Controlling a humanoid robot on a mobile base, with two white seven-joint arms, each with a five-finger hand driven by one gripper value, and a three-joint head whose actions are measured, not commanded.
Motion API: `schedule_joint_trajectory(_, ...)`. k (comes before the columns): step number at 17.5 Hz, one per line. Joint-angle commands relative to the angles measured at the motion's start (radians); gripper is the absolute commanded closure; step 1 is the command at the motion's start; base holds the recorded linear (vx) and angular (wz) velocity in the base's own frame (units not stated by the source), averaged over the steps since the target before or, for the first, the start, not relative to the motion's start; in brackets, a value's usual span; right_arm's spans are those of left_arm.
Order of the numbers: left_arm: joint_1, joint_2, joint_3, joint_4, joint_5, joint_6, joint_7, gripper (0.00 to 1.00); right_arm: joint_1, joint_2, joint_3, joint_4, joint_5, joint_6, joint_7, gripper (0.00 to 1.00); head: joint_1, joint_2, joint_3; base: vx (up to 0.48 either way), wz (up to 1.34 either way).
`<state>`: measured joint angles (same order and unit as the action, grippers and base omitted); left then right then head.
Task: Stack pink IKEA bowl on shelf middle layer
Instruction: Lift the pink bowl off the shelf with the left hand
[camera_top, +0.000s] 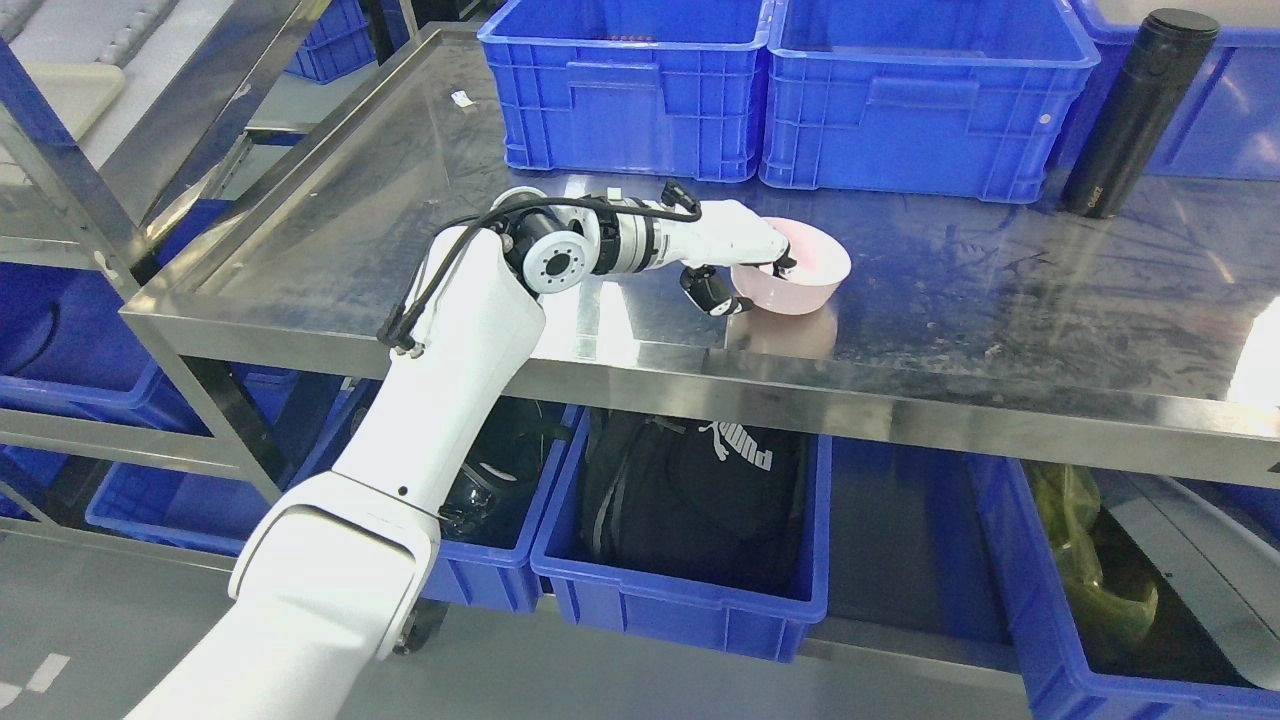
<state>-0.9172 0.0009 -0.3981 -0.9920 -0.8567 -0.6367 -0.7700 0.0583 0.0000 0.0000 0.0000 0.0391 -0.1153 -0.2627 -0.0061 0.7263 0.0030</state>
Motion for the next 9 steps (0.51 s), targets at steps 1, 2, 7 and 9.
schedule_joint_trajectory(1,0.027,0.017,0.212,-0.124,0.019,-0.092,0.021,1.00,0.000,-0.017,0.005,-0.017,-0.001,0.000,0.000,0.00,0.0000,0.000,0.000,0.000,0.00)
schedule_joint_trajectory(2,0.027,0.017,0.226,-0.163,0.039,-0.098,0.021,1.00,0.000,-0.017,0.003,-0.017,0.001,0.000,0.000,0.00,0.0000,0.000,0.000,0.000,0.00)
schedule_joint_trajectory(7,0.069,0.017,0.254,-0.357,0.246,-0.149,0.020,1.00,0.000,-0.017,0.005,-0.017,-0.001,0.000,0.000,0.00,0.0000,0.000,0.000,0.000,0.00)
schedule_joint_trajectory(9,0.112,0.017,0.254,-0.446,0.271,-0.149,0.024,1.00,0.000,-0.017,0.005,-0.017,-0.001,0.000,0.000,0.00,0.0000,0.000,0.000,0.000,0.00)
